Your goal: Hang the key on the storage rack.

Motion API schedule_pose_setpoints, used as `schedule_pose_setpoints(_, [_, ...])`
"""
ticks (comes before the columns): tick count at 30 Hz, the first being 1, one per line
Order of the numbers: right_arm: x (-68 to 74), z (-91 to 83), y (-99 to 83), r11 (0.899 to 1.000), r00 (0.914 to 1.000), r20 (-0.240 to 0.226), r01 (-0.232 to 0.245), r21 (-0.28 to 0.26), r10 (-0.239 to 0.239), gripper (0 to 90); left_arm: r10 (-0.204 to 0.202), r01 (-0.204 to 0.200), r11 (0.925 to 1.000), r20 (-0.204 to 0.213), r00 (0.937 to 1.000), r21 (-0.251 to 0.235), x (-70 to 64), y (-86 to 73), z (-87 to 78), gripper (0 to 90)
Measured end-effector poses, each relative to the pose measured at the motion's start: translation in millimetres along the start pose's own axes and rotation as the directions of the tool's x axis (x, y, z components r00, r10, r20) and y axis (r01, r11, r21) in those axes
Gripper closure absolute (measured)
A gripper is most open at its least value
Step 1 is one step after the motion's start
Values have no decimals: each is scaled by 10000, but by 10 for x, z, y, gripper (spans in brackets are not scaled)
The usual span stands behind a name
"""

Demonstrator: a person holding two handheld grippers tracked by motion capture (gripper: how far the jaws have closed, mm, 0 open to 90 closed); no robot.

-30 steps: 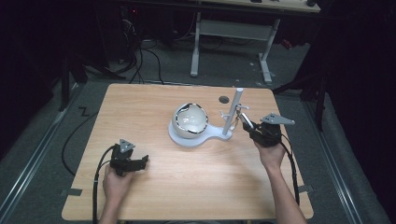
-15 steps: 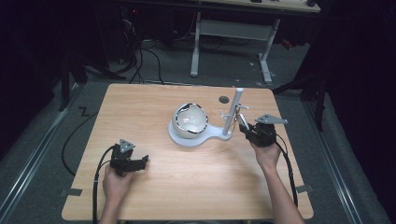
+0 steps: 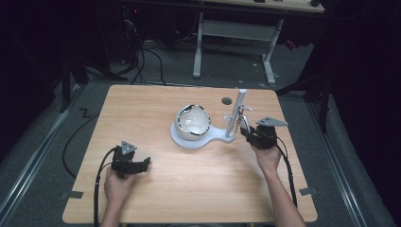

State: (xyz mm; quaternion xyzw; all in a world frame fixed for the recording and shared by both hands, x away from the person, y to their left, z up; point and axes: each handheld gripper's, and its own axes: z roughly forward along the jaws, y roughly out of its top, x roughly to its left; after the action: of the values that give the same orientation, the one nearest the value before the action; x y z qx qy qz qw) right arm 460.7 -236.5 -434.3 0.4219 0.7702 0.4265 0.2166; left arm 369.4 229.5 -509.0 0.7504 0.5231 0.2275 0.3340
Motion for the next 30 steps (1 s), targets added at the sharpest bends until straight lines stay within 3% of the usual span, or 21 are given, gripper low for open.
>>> schedule_pose_setpoints(17, [-3, -88, 10, 9998, 9998, 105, -142, -168, 144, 514, 0, 0, 10000, -7, 10000, 1, 0, 0, 0, 178])
schedule_pose_setpoints(30, [4, -290, 61, 9969, 9995, 294, -106, -782, 129, 488, -1, 1, 10000, -7, 10000, 1, 0, 0, 0, 178])
